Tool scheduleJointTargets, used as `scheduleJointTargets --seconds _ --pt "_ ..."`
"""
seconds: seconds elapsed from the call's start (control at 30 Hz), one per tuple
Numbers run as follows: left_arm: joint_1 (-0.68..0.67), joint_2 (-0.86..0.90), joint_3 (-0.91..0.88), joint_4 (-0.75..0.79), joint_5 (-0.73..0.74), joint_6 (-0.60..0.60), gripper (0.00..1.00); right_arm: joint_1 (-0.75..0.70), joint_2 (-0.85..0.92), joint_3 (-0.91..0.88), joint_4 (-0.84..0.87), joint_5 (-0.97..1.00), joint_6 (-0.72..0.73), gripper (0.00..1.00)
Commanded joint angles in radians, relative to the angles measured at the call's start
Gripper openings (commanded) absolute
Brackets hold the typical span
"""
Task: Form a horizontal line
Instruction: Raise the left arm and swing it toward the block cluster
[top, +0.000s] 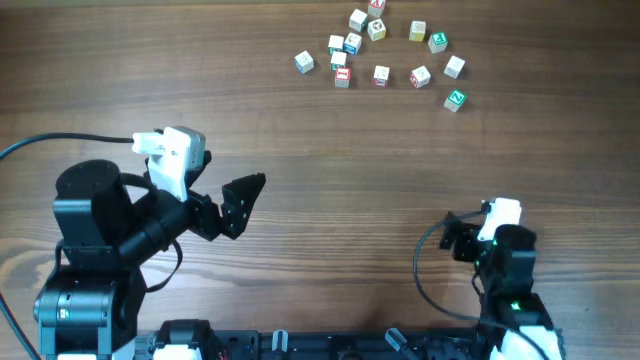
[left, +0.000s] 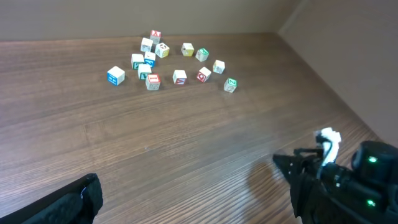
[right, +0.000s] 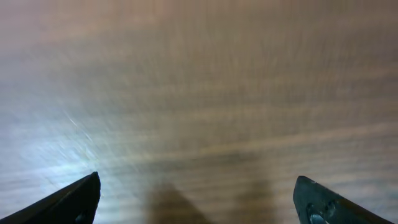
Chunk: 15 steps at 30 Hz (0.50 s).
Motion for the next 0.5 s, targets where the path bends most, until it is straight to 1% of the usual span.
scheduleJointTargets --seconds 0.0,0.27,0.47 --pt "0.006 -0.005 0.013 0.003 0.019 -0.006 1.0 0.003 -0.163 -0.001 0.006 -0.018 0.018 1.0" --pt "0.006 0.001 0.013 0.03 0.019 -0.002 1.0 0.003 -0.495 -0.001 0.006 -0.018 0.018 1.0" --pt "0.006 0.042 0.013 0.05 0.019 -0.003 1.0 0.003 -0.644 -0.001 0.007 -0.018 0.018 1.0"
